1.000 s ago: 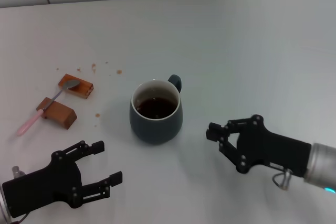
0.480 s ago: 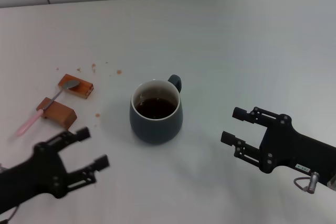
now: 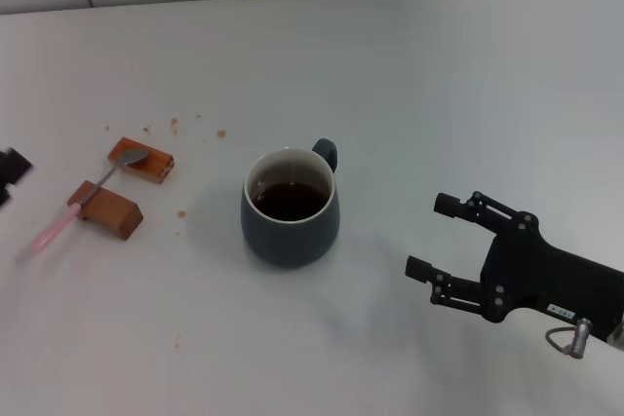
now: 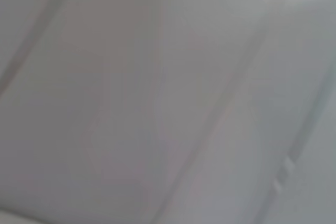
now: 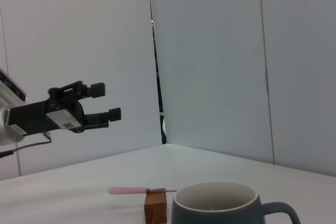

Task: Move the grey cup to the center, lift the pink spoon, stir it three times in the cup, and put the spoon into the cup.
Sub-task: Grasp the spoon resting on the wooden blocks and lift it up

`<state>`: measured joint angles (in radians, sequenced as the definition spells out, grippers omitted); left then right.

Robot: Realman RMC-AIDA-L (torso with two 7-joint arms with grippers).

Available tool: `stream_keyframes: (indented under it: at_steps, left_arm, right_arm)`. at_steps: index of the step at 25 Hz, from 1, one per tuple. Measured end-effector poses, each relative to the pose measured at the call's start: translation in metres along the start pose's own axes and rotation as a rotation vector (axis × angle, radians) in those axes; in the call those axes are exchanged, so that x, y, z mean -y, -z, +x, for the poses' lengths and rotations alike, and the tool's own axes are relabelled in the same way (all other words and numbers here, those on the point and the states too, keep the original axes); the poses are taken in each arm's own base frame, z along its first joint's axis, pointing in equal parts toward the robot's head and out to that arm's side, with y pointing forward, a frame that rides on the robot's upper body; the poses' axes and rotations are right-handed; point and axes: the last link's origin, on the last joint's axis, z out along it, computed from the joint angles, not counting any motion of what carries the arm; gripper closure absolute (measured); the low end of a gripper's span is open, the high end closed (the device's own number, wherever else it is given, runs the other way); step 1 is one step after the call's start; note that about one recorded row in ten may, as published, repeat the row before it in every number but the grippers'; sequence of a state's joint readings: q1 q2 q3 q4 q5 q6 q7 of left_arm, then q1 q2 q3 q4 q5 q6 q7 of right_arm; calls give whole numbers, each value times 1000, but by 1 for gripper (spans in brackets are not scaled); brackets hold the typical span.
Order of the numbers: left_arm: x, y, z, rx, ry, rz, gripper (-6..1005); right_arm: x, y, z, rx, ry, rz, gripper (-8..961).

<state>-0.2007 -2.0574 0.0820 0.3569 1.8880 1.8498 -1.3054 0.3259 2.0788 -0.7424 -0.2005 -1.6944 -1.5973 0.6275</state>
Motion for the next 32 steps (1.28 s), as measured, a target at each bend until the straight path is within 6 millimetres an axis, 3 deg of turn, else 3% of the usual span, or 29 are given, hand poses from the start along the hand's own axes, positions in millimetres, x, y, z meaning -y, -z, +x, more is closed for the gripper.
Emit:
stream_keyframes:
  at_steps: [6,12,32]
  left_arm:
    - [24,13,12,-58,277,157,138]
    - [38,19,5,-34,492,261,137]
    - [47,17,-26,66,647,382,137]
  right_arm:
    - [-2,2,2,-7,-6,2,113]
    - [-4,3,5,-26,-7,-11,113]
    - [-3,3,4,-26,-1,-14,113]
